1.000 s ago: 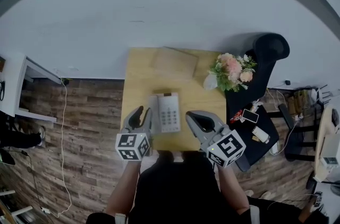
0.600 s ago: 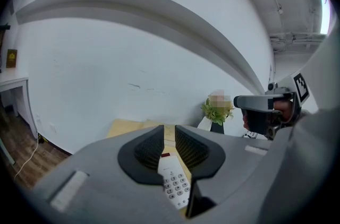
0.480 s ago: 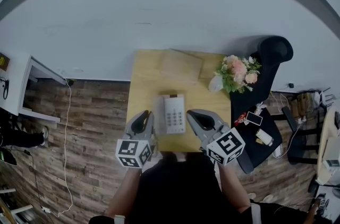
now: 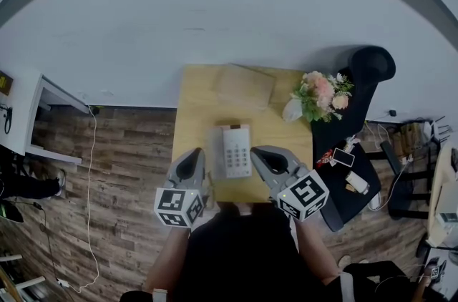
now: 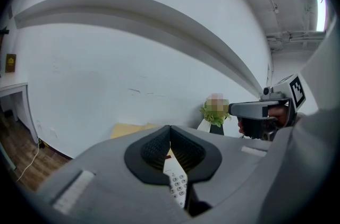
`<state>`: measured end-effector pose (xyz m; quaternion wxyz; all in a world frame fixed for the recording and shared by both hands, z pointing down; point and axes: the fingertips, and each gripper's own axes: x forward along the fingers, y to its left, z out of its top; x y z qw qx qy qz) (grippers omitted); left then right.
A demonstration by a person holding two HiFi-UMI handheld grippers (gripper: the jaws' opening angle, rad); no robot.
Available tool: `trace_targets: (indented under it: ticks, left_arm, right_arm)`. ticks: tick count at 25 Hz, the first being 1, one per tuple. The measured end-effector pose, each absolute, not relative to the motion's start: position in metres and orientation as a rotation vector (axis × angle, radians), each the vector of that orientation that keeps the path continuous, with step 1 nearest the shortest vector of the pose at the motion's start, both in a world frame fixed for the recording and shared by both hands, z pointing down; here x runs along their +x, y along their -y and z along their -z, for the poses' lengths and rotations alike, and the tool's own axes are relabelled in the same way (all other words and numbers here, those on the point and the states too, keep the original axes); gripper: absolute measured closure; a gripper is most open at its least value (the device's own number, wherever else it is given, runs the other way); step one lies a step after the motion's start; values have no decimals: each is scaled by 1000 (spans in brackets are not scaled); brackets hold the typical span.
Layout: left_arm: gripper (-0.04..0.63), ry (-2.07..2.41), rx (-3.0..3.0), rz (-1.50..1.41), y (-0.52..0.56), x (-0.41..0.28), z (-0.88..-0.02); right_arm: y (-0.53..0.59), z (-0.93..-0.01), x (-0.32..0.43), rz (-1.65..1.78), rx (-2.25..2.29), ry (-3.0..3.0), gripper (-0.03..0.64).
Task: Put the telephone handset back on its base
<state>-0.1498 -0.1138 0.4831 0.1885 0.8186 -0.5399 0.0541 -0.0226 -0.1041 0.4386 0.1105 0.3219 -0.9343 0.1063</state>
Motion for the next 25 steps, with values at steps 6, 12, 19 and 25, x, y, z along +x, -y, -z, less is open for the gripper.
trace_targets:
  ticks: [6,12,19,25]
  left_arm:
    - [584,1525,2311,-147,114,-150,-481]
    - [584,1517,2336,-154,112,-149,-477]
    - [584,1524,2351,-155,109,-151,-475]
    - [584,1544,2368,-168,108,-152,-476]
  right_arm:
    - [102,-440,-23,-303,943,2732,615]
    - [100,-440,-25,-302,949,2730,615]
    - [96,-441,-28,-298,938,2725,615]
    - [95,-446,-28,-305,939,2716,615]
